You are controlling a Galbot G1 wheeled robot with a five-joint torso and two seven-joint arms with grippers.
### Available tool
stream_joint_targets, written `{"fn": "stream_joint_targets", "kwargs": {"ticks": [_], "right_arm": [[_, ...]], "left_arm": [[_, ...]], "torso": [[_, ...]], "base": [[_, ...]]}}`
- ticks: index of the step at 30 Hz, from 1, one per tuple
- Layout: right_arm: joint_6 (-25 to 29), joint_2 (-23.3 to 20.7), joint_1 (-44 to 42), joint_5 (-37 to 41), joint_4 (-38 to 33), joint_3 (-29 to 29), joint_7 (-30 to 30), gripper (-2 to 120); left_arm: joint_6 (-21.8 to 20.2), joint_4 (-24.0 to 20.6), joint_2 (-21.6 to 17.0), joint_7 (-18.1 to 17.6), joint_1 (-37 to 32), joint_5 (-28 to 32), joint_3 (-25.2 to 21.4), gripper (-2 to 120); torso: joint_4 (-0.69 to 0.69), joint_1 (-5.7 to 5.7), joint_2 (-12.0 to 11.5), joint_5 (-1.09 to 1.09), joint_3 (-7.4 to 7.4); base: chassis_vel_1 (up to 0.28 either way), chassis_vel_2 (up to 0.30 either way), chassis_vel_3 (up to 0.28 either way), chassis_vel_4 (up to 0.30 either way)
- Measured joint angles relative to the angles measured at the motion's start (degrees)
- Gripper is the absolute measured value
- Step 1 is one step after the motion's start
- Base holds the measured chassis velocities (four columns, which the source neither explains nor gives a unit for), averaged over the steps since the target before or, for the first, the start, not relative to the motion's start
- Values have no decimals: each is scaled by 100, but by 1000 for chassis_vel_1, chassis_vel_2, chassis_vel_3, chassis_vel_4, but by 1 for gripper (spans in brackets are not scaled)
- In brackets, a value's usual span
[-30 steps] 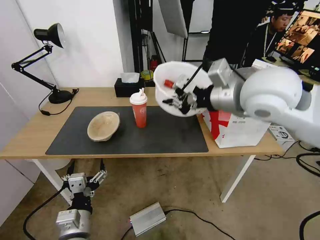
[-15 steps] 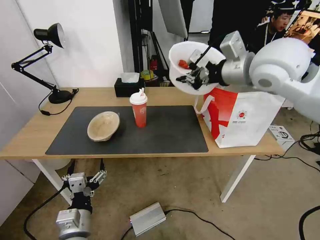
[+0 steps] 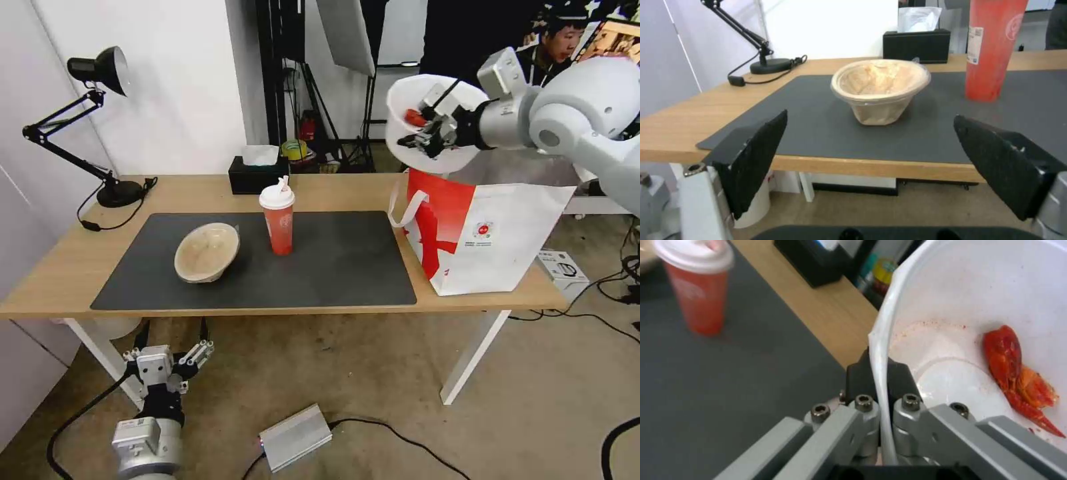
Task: Pick up the trash from the table and place it into the takeout bag.
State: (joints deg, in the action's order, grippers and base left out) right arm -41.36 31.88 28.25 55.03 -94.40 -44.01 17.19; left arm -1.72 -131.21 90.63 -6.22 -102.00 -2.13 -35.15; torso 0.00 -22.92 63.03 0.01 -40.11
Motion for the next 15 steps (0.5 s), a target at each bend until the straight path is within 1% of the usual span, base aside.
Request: {"fn": "stream_joint_targets", "kwargs": {"ticks": [15], "right_arm": [[7, -150, -346, -470, 587, 198, 173, 0]], "left_arm": [[0, 63, 4, 1, 19, -2, 16, 100]], "torso": [[0, 0, 0, 0, 0]], "base": [[0, 0, 0, 0]]}}
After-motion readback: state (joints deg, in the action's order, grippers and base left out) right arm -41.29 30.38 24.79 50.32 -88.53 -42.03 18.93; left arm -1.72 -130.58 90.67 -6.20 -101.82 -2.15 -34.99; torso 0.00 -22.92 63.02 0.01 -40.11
